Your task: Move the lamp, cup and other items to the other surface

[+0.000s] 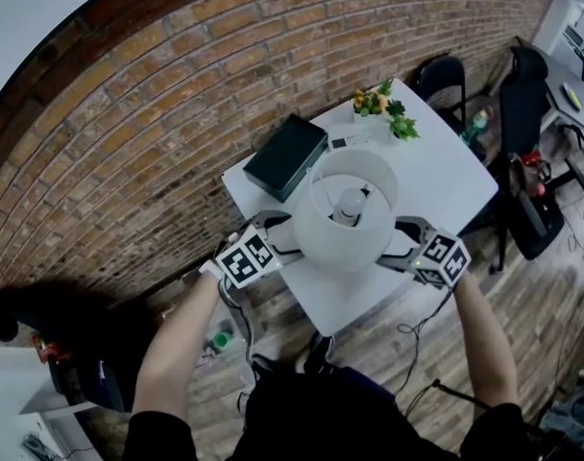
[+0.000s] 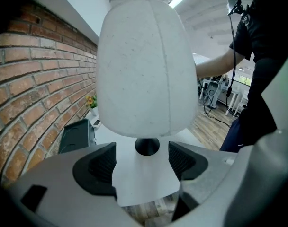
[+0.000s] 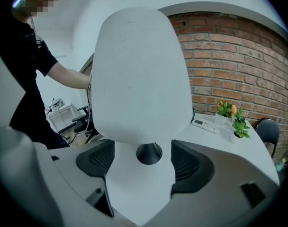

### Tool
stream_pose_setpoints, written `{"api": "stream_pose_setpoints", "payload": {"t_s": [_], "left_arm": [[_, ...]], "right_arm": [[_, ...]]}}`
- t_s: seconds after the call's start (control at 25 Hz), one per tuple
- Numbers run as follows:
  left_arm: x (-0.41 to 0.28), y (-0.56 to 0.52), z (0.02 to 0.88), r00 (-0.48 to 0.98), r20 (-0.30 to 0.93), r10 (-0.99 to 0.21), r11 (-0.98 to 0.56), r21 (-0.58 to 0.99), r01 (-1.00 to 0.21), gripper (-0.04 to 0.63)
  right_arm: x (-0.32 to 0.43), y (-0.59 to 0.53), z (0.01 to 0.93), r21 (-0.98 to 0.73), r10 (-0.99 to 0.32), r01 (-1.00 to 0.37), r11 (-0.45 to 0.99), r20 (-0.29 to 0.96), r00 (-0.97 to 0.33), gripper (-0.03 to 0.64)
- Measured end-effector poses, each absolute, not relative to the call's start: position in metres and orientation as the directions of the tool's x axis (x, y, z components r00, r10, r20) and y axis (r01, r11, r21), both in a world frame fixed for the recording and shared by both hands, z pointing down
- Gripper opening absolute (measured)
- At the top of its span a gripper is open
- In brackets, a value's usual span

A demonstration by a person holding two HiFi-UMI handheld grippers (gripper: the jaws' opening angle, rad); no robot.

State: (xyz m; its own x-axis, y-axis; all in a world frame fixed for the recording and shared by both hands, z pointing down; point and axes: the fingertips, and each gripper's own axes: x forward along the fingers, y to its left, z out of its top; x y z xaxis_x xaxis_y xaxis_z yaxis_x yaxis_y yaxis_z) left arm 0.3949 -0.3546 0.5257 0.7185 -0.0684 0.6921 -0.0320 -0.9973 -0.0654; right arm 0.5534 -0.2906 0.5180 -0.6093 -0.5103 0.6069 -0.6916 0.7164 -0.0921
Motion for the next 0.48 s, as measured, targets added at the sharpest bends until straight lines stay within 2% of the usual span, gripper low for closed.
{"api": "stream_pose_setpoints", "payload": {"t_s": [0.24, 0.48], "left_arm": [[0.354, -0.326, 0.532, 0.735, 0.656, -0.171, -0.982, -0.050, -0.184, 0.341], [0.261, -0.273, 0.555, 0.720, 0.617, -0.317, -0.916, -0.003, -0.401, 0.341]], "right_arm": [[0.553, -0.266, 0.533, -0.051, -0.586, -0.759, 0.649, 0.603, -0.541, 0.360], [0.477, -0.231, 0.559, -0.071, -0.542, -0.740, 0.669, 0.635, -0.551, 0.350]]}}
